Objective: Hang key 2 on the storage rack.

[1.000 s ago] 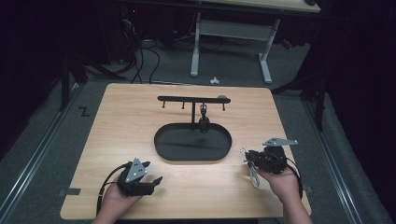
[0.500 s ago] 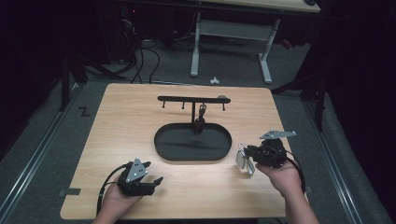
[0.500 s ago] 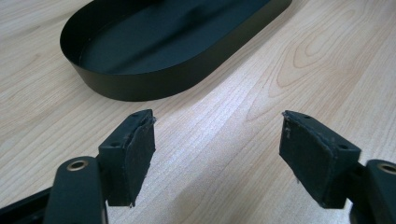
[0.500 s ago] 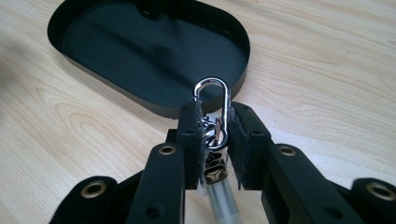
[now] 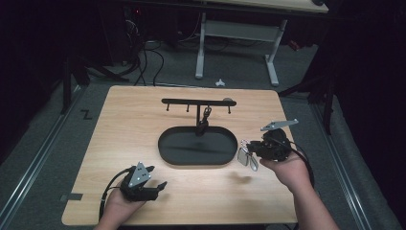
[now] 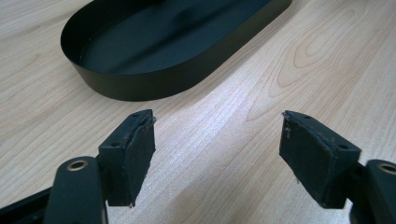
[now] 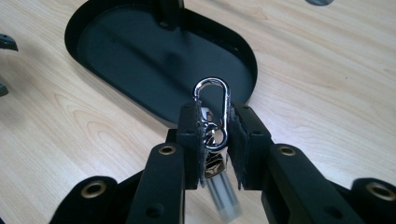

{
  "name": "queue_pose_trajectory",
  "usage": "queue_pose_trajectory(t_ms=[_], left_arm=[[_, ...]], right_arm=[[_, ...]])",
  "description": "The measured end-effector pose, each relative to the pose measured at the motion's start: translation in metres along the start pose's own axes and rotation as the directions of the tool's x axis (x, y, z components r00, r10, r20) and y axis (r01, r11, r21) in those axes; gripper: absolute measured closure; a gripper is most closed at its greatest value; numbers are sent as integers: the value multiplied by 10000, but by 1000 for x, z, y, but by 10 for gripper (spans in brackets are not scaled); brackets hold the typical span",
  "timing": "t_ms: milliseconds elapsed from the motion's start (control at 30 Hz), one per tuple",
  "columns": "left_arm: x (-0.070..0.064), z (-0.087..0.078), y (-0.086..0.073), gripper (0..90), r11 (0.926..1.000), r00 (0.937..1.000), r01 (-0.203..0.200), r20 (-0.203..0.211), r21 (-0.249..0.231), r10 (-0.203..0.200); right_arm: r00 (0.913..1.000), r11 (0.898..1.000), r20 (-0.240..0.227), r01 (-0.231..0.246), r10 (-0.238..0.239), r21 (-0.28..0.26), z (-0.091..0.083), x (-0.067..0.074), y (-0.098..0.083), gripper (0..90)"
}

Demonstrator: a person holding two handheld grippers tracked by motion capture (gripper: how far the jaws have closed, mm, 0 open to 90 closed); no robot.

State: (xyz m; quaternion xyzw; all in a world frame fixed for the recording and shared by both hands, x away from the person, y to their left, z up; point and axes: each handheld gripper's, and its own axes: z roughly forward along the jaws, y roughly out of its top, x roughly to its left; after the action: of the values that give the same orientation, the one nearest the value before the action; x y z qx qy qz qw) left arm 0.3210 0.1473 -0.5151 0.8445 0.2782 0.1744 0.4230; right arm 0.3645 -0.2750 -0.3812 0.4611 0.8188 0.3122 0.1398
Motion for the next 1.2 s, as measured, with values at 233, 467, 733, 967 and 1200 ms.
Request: queue_pose_trajectory(t_ms=[233,467,733,967,1200], left_arm=[[0,0,0,272,10000,10000,-13,15,31,13],[1,0,-1,273,10000,10000,19,20,52,-19],[1,-1,-1,273,10000,10000,26,-3,78,-26],[3,-2,-1,273,9999,9999,124,-33,-41,-124],[2,-2,-1,273,10000,10000,67,-6,5,-67]], right_arm=[[9997,9998,132,200,-199,-53,-7,3,22,752],[9993,9994,200,333,-330,-130,-8,5,41,752],[9988,9987,226,446,-441,-256,-10,4,59,752],[9982,9982,288,526,-518,-301,-10,6,72,752],[9979,9977,307,587,-577,-333,-6,8,84,752]])
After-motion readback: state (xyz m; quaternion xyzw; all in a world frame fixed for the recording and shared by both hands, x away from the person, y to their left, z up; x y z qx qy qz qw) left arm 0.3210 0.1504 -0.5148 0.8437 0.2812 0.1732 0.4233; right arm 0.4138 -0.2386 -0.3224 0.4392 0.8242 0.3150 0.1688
